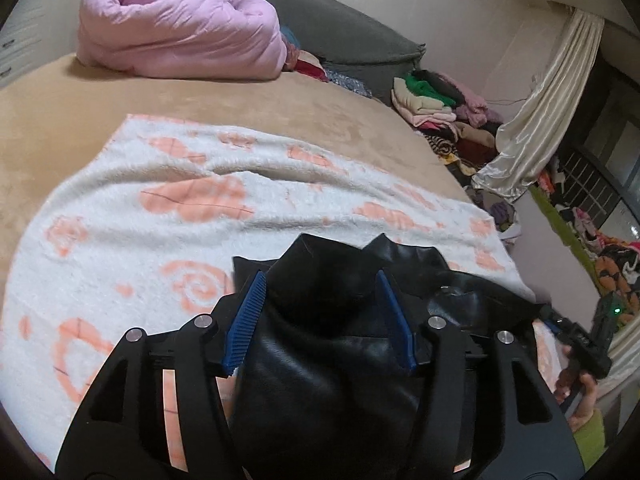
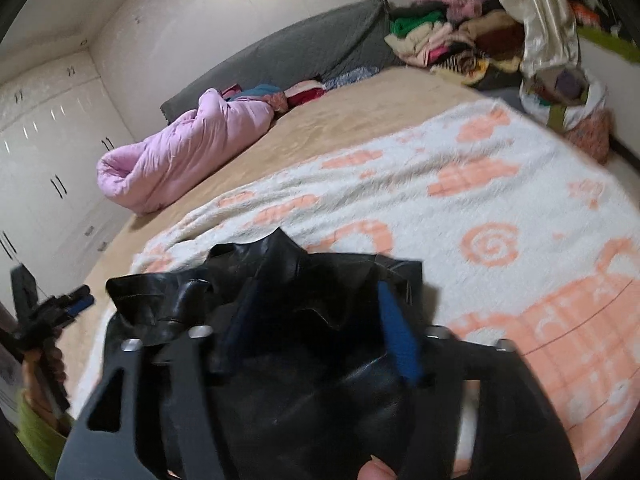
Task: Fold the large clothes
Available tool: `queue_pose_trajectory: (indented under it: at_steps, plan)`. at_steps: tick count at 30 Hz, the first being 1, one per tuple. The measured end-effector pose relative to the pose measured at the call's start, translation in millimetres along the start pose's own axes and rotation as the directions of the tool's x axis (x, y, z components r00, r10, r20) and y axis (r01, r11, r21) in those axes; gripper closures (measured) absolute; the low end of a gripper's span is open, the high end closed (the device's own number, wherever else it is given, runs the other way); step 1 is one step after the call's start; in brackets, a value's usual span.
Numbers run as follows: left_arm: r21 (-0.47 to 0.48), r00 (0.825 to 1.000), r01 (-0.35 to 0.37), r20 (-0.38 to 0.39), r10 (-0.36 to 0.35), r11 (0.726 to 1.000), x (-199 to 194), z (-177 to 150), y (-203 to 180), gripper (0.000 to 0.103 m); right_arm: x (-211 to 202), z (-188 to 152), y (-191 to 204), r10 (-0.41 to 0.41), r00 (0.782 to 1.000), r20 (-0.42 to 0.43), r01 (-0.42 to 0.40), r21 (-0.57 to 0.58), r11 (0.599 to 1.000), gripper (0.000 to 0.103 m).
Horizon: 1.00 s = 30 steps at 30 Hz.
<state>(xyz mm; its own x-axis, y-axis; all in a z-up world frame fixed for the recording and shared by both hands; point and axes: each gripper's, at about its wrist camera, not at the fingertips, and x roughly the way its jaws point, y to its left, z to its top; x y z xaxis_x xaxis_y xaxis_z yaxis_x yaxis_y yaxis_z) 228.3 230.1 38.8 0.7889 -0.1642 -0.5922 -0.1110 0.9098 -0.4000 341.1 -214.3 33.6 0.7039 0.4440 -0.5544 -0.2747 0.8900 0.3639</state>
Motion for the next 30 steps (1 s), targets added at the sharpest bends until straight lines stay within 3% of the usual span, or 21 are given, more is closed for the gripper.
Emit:
queue_pose_trajectory:
  at_steps: [3,7,12,13,15,17,18,21,24,27,30]
  plan:
    - [0.027,0.998,-0.064,-0.028,0.065,0.998,9.7,-3.4,2.9,0.055,1.0,0.7,6.0,-0.04,0.999,-0.006,0.04,-0.063,0.997,0.036]
    - [0.052,0.989,-0.098,-0.104,0.103,0.994,34.8,-15.6,10.8,0.055,21.0,-6.8,16.6,-0.196,0.979,-0.062,0.181,-0.193,0.964,0.033]
    - [0.087,0.984,-0.111,-0.133,0.122,0.99,52.3,-27.3,10.6,0.055,41.0,-17.4,15.1,-0.231,0.967,-0.104,0.199,-0.255,0.946,0.035]
    - [0.104,0.983,-0.123,-0.125,0.136,0.987,52.7,-28.2,8.1,0.055,43.8,-17.8,13.8,-0.232,0.966,-0.113,0.197,-0.255,0.947,0.041]
    - [0.154,0.98,-0.153,-0.101,0.169,0.976,52.3,-30.3,1.8,0.075,49.1,-19.1,11.3,-0.246,0.963,-0.112,0.21,-0.262,0.942,0.057]
    - [0.171,0.979,-0.17,-0.08,0.186,0.97,51.2,-31.3,-1.0,0.086,50.2,-20.7,9.4,-0.259,0.961,-0.095,0.227,-0.261,0.938,0.094]
    - [0.168,0.981,-0.166,-0.072,0.18,0.972,49.5,-30.7,-1.1,0.091,48.7,-19.9,9.0,-0.258,0.963,-0.083,0.23,-0.25,0.94,0.097]
    - [0.164,0.986,-0.158,-0.03,0.165,0.974,38.7,-22.8,-4.3,0.099,34.9,-12.1,7.8,-0.234,0.971,-0.039,0.222,-0.198,0.955,0.1]
    - [0.141,0.994,-0.11,0.026,0.108,0.984,20.5,-6.9,-7.7,0.099,14.4,4.0,7.3,-0.175,0.984,0.037,0.178,-0.144,0.973,0.1]
    - [0.146,0.993,-0.1,0.075,0.09,0.984,11.4,9.3,-13.5,0.099,3.5,21.6,7.5,-0.162,0.981,0.104,0.175,-0.127,0.976,0.101]
    - [0.116,0.993,-0.094,0.078,0.085,0.989,17.8,19.6,-11.5,0.099,9.3,31.2,1.4,-0.169,0.979,0.116,0.181,-0.106,0.978,0.101]
